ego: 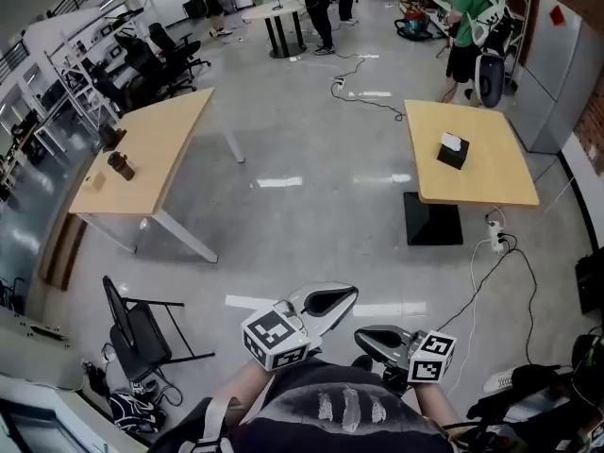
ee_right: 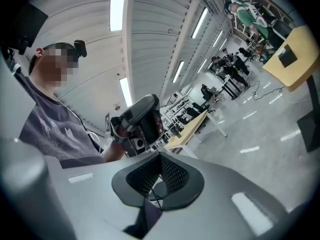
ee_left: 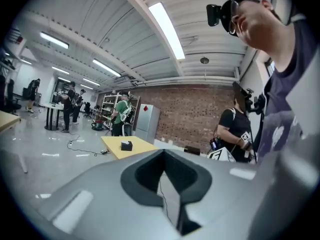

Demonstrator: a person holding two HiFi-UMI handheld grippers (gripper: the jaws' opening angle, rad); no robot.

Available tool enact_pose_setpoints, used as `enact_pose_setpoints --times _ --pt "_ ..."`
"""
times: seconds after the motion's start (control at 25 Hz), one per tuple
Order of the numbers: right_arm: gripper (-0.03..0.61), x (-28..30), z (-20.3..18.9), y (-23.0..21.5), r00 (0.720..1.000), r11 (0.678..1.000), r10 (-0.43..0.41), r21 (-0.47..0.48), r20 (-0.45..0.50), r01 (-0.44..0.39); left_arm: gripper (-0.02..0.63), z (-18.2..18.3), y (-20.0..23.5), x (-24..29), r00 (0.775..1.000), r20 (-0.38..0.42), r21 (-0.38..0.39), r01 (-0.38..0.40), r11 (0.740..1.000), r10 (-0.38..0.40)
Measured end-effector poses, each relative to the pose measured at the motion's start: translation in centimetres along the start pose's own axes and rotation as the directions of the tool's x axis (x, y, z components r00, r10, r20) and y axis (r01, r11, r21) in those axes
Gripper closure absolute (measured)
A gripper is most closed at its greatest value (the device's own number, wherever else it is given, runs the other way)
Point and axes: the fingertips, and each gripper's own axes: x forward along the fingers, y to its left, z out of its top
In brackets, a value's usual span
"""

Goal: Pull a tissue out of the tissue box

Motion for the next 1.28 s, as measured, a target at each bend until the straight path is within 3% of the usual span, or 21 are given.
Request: enact_pose_setpoints --times 0.28,0.64,1.0,1.28 --pt "0.580 -2.8 1.3 -1.2 1.000 1.000 0.007 -0.012 -0.021 -0.007 0.612 -0.5 -0.5 4.3 0.999 -0.037 -0.052 0.002 0.999 -0.004" --pt "0.580 -4.8 3.3 -4.4 0.990 0.990 -0.143 0.010 0.011 0.143 0.612 0.6 1.0 8.9 0.991 -0.013 -0.084 0.132 0.988 -0.134" --pt "0.580 -0.8 8.3 -10.7 0.975 0.974 -0.219 -0.062 -0.048 0.216 0.612 3.2 9.2 11.6 0.986 0.059 -0.078 0.161 0.984 -0.156" --pt "0.580 3.8 11.6 -13.4 0.964 0.969 -0.241 -0.079 -0.117 0.232 0.612 4.9 16.2 9.5 0.989 0.099 -0.111 0.117 0.987 -0.106"
